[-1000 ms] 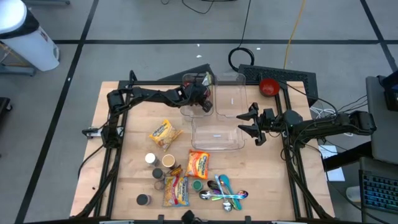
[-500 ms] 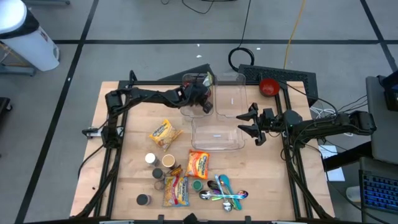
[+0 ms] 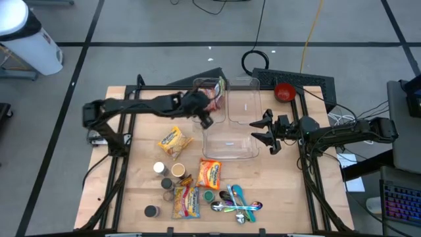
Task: Pick & Place Food Item
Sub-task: Put the yellow noodle pack into the left transparent bin
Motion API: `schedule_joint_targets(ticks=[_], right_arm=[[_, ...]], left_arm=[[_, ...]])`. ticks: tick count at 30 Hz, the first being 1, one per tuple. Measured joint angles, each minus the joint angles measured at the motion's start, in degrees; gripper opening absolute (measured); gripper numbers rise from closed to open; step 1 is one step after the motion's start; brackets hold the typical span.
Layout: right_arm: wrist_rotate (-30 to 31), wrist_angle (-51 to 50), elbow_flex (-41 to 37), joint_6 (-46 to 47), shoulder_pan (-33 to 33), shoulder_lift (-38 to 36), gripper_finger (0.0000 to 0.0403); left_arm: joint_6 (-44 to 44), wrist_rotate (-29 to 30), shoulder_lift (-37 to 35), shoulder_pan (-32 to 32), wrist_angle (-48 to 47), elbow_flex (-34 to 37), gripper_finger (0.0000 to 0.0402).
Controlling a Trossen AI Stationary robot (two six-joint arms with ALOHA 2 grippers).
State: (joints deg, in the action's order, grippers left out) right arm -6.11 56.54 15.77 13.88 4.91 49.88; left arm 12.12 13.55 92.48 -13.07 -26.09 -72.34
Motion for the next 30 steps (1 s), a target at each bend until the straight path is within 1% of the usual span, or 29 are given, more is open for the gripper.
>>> schedule_joint_targets(ticks=[4, 8, 13, 16, 21, 25, 30], right_arm=[[-0.1, 0.1, 0.0, 0.0, 0.0, 0.0, 0.0196], [-1.5, -0.3, 0.0, 0.0, 0.0, 0.0, 0.0196], [-1.7, -0.7, 0.0, -0.6, 0.0, 0.0, 0.0196], [-1.7, -0.7, 0.0, -1.5, 0.0, 0.0, 0.0196], [-1.6, -0.7, 0.0, -1.5, 0.0, 0.0, 0.0196], [-1.6, -0.8, 0.0, -1.6, 0.0, 0.0, 0.0196], [-1.5, -1.2, 0.0, -1.6, 0.0, 0.0, 0.0196]], left_arm=[[5.5, 0.1, -4.9, 4.7, -4.8, 5.5, 0.0185], [13.1, 0.6, -9.1, 9.4, -3.9, 12.9, 0.0188], [25.1, 5.5, -13.3, 14.4, -4.2, 20.5, 0.0189], [30.3, 7.9, -15.2, 16.6, -4.3, 23.5, 0.0189], [34.3, 8.0, -15.1, 18.2, -3.8, 27.2, 0.0189], [38.8, 8.6, -14.4, 17.6, -5.1, 29.5, 0.0189], [41.2, 7.9, -14.5, 17.5, -4.1, 31.6, 0.0189]])
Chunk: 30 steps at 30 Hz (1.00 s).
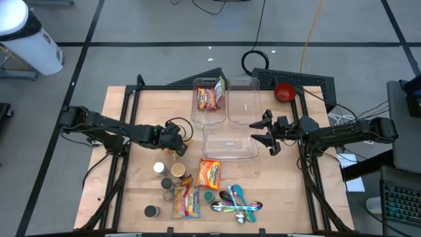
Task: Pick & Place Food Item
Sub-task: Put the yellow noodle pack into the left transparent bin
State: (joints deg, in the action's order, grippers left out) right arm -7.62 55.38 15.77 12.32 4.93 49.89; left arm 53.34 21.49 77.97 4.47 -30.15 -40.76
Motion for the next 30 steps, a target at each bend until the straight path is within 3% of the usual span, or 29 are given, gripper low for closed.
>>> schedule_joint_targets(ticks=[11, 15, 24, 30], right_arm=[[0.0, -0.4, 0.0, -1.0, 0.0, 0.0, 0.0196], [0.0, -0.3, 0.0, -1.0, 0.0, 0.0, 0.0196], [0.0, -0.4, 0.0, -1.5, 0.0, 0.0, 0.0196], [0.0, -0.4, 0.0, -1.5, 0.0, 0.0, 0.0196]], left_arm=[[2.4, -0.9, 0.0, 0.0, 0.0, 1.2, 0.0184], [2.4, -0.6, 0.0, 0.0, -0.1, 1.2, 0.0146], [2.0, -0.4, 0.0, 0.0, 0.2, 1.2, 0.0012], [1.7, 1.6, 0.0, -0.5, 0.8, 1.2, 0.0017]])
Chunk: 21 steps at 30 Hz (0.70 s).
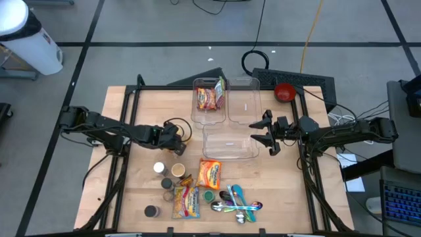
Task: Pick & Place Food Item
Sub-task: Put the yellow noodle pack into the left transparent bin
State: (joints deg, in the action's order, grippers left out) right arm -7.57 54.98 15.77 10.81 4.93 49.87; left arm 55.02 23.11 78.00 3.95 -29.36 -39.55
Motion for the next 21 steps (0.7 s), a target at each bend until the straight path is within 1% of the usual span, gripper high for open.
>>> schedule_joint_targets(ticks=[3, 5, 9, 14, 16, 21], right_arm=[[0.0, 0.0, 0.0, -0.5, 0.0, 0.0, 0.0196], [0.0, -0.1, 0.0, -0.6, 0.0, 0.0, 0.0196], [0.0, -0.1, 0.0, -0.6, 0.0, 0.0, 0.0196], [0.0, -0.1, 0.0, -0.6, 0.0, 0.0, 0.0196], [0.1, -0.2, 0.0, -0.6, 0.0, 0.0, 0.0196], [0.3, -0.1, 0.0, -0.6, 0.0, 0.0, 0.0196]], left_arm=[[0.6, 0.2, 0.0, -0.8, 0.0, 0.0, 0.0031], [0.2, 0.3, 0.0, -1.4, 0.0, 0.0, 0.0048], [-0.4, 1.2, -0.6, -3.3, 0.2, 0.0, 0.0096], [-0.8, -3.0, -0.9, -5.3, 2.8, -0.1, 0.0162], [-1.6, -3.4, -0.3, -5.6, 3.1, -0.1, 0.0186], [-2.4, -3.1, 2.3, -5.8, 2.8, -0.1, 0.0229]])
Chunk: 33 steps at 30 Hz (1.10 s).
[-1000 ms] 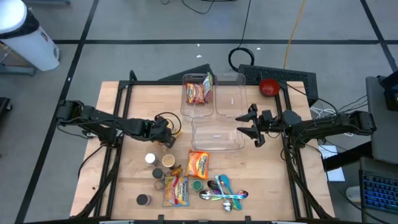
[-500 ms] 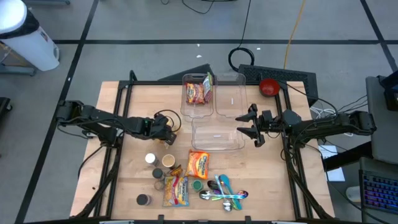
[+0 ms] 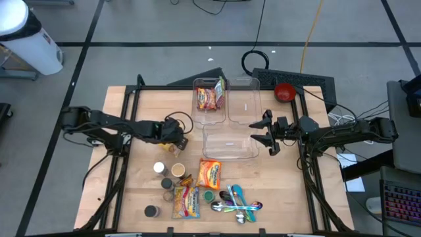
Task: Pick & Place Food Item
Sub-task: Put the yellow noodle pack into the left transparent bin
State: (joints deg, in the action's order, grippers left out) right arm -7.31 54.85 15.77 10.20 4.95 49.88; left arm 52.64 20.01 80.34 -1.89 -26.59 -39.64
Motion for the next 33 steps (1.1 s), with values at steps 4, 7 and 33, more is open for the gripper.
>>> schedule_joint_targets(ticks=[4, 7, 33], right_arm=[[0.0, 0.0, 0.0, 0.0, 0.0, 0.0, 0.0196], [0.0, 0.0, 0.0, 0.0, 0.0, 0.0, 0.0196], [0.0, 0.1, 0.0, 0.0, 0.0, 0.0, 0.0196]], left_arm=[[0.1, 0.2, 1.0, 0.0, 0.0, 0.0, 0.024], [1.0, 0.0, 1.0, 0.0, 0.3, 0.0, 0.0231], [-2.6, 0.6, 1.0, -1.5, -3.3, -9.1, 0.0005]])
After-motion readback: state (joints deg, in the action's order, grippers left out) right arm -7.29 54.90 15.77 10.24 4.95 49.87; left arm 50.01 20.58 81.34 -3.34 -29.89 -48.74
